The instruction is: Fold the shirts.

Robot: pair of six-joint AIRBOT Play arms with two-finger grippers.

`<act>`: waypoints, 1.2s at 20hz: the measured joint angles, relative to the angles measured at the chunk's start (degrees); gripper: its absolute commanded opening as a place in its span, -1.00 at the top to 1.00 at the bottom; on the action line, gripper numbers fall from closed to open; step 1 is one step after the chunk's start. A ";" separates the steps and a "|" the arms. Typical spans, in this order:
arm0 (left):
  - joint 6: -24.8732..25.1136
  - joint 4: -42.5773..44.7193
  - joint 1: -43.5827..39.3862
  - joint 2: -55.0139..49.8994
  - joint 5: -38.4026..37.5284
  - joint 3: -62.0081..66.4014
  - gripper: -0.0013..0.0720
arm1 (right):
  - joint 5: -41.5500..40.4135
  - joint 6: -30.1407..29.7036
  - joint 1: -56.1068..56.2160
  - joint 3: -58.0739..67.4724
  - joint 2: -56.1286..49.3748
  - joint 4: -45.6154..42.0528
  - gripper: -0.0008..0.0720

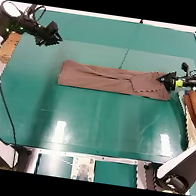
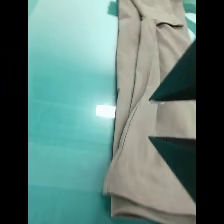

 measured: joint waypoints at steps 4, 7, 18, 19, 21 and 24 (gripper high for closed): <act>3.19 -0.26 -4.31 -0.09 1.92 0.00 0.90 | -1.36 -0.35 1.97 1.99 0.24 -3.74 0.92; 5.49 -0.15 -9.33 -0.63 4.04 0.00 0.90 | -2.43 -0.13 2.69 2.89 2.14 -6.93 0.93; 8.61 -7.78 -32.04 -21.70 20.06 5.14 0.90 | -0.63 5.40 10.54 3.50 20.55 -10.27 0.93; 8.63 -9.42 -33.31 -23.17 21.73 5.75 0.90 | -0.15 5.92 11.87 3.48 22.25 -10.27 0.93; 8.90 -12.66 -35.08 -24.94 24.85 6.47 0.90 | 0.07 7.23 14.16 3.50 25.40 -10.32 0.93; 9.25 -15.76 -36.17 -26.29 28.00 6.99 0.90 | 0.09 8.92 18.03 3.50 28.65 -10.49 0.93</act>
